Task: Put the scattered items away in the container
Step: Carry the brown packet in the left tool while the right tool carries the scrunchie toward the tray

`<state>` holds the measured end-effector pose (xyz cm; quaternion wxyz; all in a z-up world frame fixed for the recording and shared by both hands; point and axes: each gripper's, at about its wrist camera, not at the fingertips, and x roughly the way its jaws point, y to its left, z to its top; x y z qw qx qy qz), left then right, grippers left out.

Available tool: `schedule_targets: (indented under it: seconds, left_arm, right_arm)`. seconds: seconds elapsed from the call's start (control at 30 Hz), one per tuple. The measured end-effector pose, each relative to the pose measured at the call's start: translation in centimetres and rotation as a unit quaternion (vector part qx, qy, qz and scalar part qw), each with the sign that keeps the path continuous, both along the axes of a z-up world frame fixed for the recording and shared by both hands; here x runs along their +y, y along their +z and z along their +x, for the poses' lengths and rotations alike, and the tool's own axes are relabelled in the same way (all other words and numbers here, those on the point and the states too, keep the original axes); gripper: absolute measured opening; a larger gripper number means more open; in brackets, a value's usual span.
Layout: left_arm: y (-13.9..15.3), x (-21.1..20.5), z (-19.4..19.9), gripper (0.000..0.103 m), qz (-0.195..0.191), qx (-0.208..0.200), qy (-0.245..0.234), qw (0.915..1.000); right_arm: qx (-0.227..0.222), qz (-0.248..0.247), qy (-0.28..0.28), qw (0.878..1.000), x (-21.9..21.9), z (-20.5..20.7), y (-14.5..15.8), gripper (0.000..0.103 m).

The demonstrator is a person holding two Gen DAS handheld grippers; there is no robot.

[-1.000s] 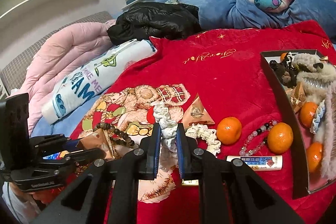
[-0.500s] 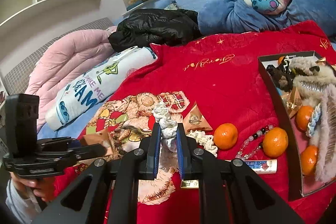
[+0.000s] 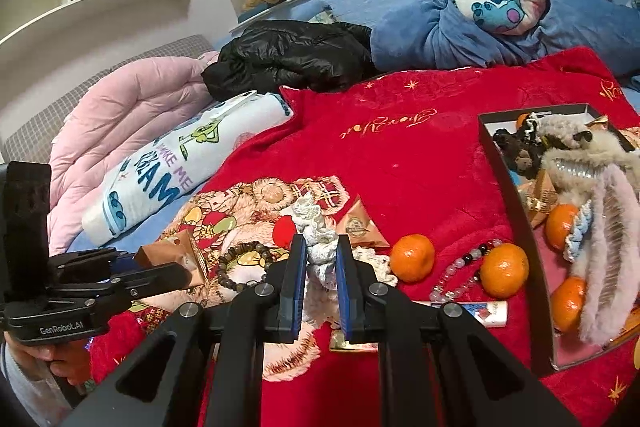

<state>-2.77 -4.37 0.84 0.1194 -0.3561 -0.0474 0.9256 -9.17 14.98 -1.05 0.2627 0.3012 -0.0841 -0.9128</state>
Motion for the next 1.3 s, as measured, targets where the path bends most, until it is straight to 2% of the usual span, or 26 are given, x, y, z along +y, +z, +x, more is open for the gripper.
schedule_targets:
  seconds: [0.3, 0.53, 0.6, 0.73, 0.87, 0.97, 1.1, 1.3]
  left_arm:
    - [1.4, 4.5, 1.2, 0.032, 0.012, 0.017, -0.018, 0.9996]
    - [2.7, 8.0, 4.0, 0.032, 0.022, 0.027, -0.002, 0.9994]
    - [3.6, 9.0, 4.9, 0.032, 0.032, 0.025, 0.0, 0.9992]
    - [6.9, 11.7, 5.9, 0.032, 0.024, 0.03, -0.014, 0.9992]
    - [10.6, 14.1, 7.4, 0.032, 0.02, 0.068, -0.029, 0.9971]
    - [11.9, 15.7, 7.8, 0.032, 0.02, 0.08, -0.045, 0.9956]
    - [11.8, 17.8, 7.0, 0.032, 0.019, 0.078, -0.062, 0.9948]
    - [9.9, 20.6, 4.5, 0.032, 0.024, 0.067, -0.078, 0.9944]
  right_arm:
    - [0.006, -0.004, -0.024, 1.0, 3.0, 1.7, 1.3, 0.014]
    - [0.012, -0.001, -0.028, 1.0, 5.5, 3.7, 2.9, 0.014]
    - [0.017, -0.002, -0.033, 0.999, 6.4, 4.3, 3.5, 0.014]
    - [0.03, -0.01, -0.052, 0.998, 8.5, 5.5, 4.9, 0.014]
    - [0.042, -0.024, -0.08, 0.996, 11.5, 6.8, 6.2, 0.014]
    - [0.053, -0.027, -0.106, 0.993, 13.9, 8.0, 6.9, 0.014]
    - [0.062, -0.025, -0.141, 0.988, 17.1, 9.5, 7.8, 0.014]
    - [0.067, -0.033, -0.174, 0.982, 20.3, 10.1, 8.3, 0.014]
